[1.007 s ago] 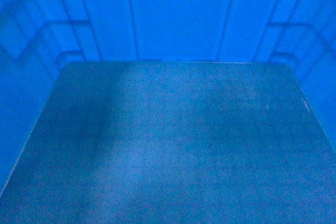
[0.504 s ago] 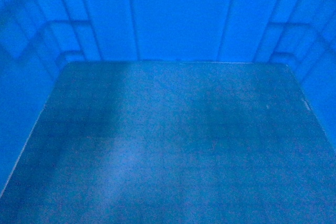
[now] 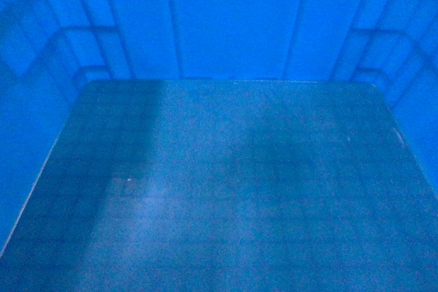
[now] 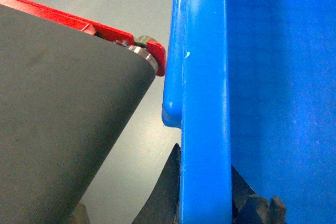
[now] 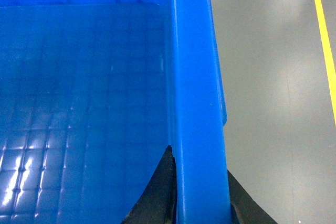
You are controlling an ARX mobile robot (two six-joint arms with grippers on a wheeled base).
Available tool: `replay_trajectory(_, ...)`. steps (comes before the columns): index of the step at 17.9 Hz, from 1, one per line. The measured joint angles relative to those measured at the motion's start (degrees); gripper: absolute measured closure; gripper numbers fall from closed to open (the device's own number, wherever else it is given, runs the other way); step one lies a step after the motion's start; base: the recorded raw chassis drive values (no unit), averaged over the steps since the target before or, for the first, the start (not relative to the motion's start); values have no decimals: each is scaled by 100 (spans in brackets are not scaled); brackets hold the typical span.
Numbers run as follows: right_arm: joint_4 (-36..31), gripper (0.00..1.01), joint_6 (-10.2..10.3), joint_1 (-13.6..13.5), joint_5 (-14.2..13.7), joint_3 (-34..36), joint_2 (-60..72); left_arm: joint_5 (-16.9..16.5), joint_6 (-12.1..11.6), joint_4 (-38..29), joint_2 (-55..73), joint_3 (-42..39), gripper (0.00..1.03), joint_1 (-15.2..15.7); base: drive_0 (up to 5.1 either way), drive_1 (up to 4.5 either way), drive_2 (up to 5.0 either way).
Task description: Place box next to blue box on left shelf
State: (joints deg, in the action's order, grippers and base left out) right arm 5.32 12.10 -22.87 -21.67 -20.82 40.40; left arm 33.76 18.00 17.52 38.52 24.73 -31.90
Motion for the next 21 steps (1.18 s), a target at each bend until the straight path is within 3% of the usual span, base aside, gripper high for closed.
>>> replay_trajectory(21, 20, 91, 2, 0, -15, 0, -13, 15, 4, 46, -20, 0, 94, -9, -147, -147, -147)
